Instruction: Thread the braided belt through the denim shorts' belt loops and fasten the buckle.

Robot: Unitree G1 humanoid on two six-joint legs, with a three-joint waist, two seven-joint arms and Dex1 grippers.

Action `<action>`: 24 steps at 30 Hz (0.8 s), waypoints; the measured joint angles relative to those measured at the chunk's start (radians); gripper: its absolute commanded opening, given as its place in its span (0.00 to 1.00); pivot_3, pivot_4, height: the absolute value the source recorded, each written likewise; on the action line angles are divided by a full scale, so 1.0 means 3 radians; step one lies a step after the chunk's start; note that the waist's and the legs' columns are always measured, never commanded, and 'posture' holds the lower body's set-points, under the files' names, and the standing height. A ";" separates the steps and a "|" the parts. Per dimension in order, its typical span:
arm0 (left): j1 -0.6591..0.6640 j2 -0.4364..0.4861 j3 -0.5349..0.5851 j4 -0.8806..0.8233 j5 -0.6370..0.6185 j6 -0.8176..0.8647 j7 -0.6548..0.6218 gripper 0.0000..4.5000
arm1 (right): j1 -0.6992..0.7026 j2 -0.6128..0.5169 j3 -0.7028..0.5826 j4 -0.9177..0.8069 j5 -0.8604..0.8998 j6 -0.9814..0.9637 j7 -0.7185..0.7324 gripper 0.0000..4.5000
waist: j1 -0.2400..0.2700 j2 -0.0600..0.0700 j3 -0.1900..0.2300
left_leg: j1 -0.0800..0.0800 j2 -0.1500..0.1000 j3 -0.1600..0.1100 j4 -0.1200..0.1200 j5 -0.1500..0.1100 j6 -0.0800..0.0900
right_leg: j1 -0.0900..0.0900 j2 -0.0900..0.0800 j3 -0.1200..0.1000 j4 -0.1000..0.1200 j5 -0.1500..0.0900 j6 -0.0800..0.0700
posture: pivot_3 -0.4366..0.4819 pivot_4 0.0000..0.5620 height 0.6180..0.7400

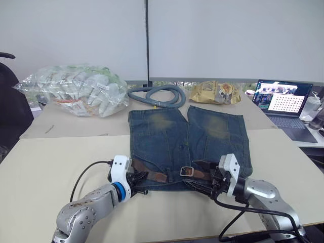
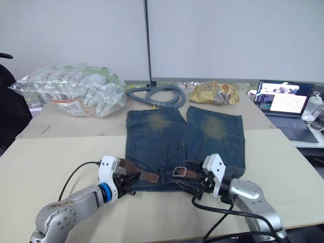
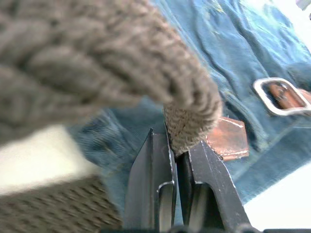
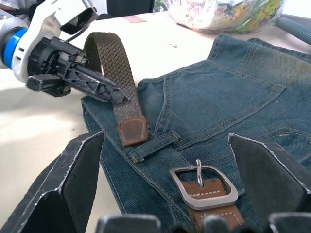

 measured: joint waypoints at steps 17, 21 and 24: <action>-0.0275 -0.0359 -0.0223 0.0008 0.0287 0.0192 0.0060 0.00 | 0.0006 0.0089 0.0004 -0.0020 -0.0012 0.0001 -0.0044 0.99 | 0.0005 -0.0001 0.0000 | 0.0000 -0.0001 0.0000 0.0002 0.0001 0.0001 | 0.0001 0.0000 0.0000 0.0002 0.0000 0.0000 | 0.48 0.27 1.00; -0.0342 -0.0501 -0.0262 0.0099 0.0339 0.0194 0.0045 0.00 | 0.0085 0.0032 -0.0001 -0.0124 0.0040 0.0151 -0.0014 0.99 | 0.0014 -0.0001 0.0000 | 0.0000 -0.0002 0.0000 0.0002 0.0001 0.0002 | 0.0002 0.0000 0.0002 0.0002 0.0000 0.0000 | 0.48 0.27 1.00; -0.0343 -0.0543 -0.0273 0.0184 0.0349 0.0194 -0.0014 0.00 | 0.0145 -0.0080 -0.0006 -0.0235 0.0170 0.0441 -0.0007 0.99 | 0.0004 -0.0001 0.0000 | 0.0000 0.0000 0.0000 0.0004 0.0000 0.0003 | 0.0002 0.0001 0.0004 0.0002 0.0000 0.0000 | 0.48 0.27 1.00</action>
